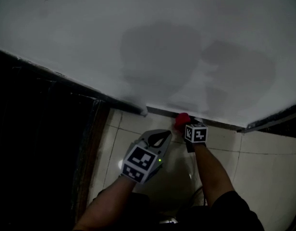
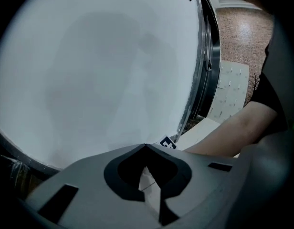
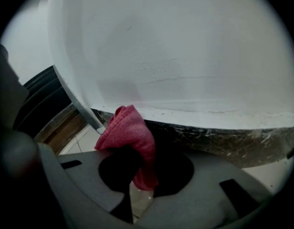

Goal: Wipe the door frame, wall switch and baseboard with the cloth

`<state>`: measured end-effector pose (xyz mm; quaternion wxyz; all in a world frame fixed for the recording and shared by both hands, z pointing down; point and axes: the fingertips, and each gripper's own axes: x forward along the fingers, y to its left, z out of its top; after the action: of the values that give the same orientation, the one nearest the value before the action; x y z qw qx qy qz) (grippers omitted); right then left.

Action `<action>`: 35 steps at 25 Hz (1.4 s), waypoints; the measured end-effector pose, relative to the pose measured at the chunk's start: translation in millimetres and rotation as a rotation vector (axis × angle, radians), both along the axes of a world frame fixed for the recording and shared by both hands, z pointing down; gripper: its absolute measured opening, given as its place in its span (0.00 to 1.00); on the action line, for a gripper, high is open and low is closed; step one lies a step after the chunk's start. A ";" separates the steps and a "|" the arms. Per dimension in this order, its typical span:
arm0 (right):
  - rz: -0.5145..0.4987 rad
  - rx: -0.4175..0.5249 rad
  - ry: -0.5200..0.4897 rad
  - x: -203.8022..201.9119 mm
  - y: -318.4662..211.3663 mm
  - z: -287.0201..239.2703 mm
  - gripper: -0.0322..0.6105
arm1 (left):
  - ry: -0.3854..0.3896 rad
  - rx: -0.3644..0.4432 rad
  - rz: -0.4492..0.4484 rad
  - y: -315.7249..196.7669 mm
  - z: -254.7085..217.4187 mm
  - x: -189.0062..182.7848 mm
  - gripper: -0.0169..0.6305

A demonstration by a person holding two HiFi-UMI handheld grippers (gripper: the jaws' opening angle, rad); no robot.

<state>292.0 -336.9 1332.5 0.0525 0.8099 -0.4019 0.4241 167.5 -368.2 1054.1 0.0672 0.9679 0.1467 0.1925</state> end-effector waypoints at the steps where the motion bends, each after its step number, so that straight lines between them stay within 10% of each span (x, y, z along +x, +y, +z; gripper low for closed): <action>1: 0.000 -0.004 0.001 1.8 3.7 0.0 0.15 | -0.010 -0.004 0.004 5.6 1.4 3.1 0.01; 17: -0.016 -0.034 0.009 25.3 75.2 -3.6 0.15 | -0.198 0.101 0.037 93.3 69.0 57.6 0.01; 35: 0.102 -0.035 0.009 54.3 159.5 1.6 0.15 | -0.202 0.056 0.104 130.7 76.7 74.8 0.01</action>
<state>346.3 -177.4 1334.1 0.0469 0.8301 -0.3523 0.4297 242.3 -237.5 1130.8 0.0442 0.9362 0.1838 0.2962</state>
